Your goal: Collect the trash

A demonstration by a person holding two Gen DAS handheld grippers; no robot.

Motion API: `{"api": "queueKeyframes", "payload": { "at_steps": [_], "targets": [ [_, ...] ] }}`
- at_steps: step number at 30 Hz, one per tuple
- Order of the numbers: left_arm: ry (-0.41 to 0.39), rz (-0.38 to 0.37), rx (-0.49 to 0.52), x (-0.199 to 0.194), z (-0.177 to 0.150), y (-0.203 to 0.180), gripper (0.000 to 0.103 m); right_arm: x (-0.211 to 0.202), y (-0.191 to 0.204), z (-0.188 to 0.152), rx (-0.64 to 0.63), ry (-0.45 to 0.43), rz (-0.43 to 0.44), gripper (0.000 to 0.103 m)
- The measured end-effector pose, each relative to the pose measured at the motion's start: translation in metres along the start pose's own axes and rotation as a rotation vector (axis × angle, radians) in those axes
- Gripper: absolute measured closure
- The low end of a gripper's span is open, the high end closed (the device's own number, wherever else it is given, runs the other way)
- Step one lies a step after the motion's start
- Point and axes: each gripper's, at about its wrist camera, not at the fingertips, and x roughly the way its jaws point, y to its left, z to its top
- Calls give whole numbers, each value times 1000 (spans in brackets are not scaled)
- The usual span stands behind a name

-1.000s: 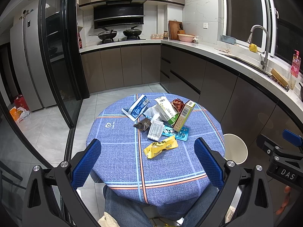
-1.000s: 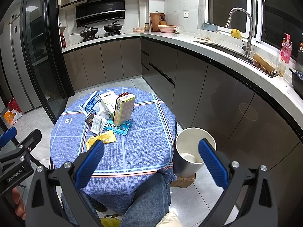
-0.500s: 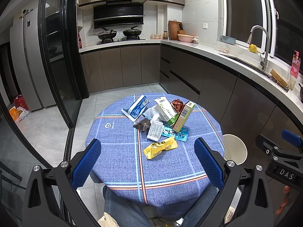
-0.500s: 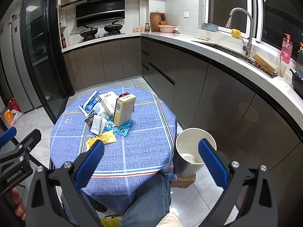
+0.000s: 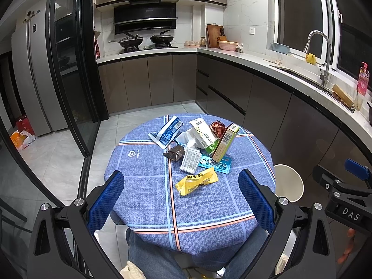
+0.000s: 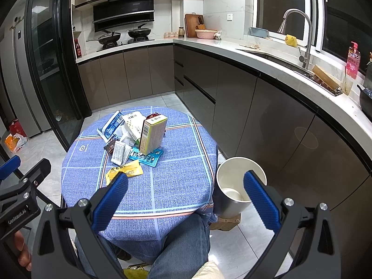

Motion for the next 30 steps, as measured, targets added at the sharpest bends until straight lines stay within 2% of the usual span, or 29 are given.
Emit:
{"api": "queueKeyframes", "payload": {
  "at_steps": [30],
  "targets": [
    [40, -1, -8, 16, 5, 5, 8, 27, 7, 11, -10, 47, 7, 3]
  ]
}}
